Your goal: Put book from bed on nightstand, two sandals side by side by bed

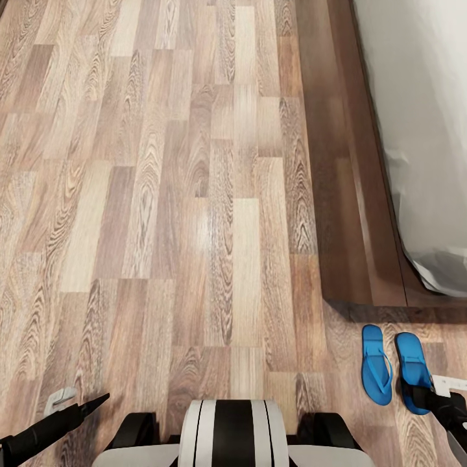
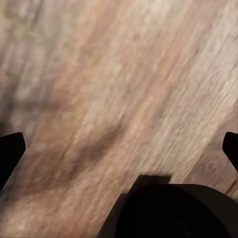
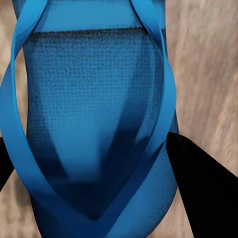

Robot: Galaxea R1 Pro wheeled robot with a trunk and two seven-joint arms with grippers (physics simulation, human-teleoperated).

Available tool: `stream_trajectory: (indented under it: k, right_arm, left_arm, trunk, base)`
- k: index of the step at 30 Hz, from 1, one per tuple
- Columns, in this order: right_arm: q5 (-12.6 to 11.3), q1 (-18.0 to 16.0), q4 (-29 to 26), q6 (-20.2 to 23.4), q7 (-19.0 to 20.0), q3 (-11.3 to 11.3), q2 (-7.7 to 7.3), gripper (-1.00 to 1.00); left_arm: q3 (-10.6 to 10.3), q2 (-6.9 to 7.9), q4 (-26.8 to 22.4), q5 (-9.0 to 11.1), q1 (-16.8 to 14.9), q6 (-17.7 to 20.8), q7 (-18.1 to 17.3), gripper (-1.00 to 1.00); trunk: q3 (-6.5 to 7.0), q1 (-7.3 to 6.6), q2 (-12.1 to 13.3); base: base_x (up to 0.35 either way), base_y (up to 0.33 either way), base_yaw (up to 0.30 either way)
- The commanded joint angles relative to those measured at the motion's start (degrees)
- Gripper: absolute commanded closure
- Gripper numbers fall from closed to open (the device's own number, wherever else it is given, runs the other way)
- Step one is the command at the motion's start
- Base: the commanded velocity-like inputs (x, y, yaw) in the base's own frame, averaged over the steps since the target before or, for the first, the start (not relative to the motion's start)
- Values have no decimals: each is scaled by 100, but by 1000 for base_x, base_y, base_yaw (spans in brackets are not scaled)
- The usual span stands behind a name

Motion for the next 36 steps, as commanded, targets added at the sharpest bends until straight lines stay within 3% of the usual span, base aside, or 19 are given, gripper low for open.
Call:
stream_trajectory:
  k: [1, 17, 21, 36]
  right_arm:
    - [-62, -2, 5, -18, 30, -5, 0, 100]
    - [-64, -2, 5, -19, 26, -5, 0, 100]
    - [-62, -2, 5, -17, 24, -5, 0, 100]
    - [-62, -4, 5, -11, 24, -5, 0, 100]
  left_arm:
    - [48, -3, -6, -46, -8, 62, -40, -100]
    - [48, -4, -11, -46, -9, 65, -49, -100]
    - [48, -3, -13, -46, -8, 65, -49, -100]
    - [48, -2, -9, -46, -8, 65, -49, -100]
  trunk:
    - [-2, -1, -1]
    - [42, -6, 2]
    - [-40, 4, -4]
    - [-40, 7, -5]
  base:
    - [0, 0, 0]
    - [0, 0, 0]
    - [0, 0, 0]
    - [0, 0, 0]
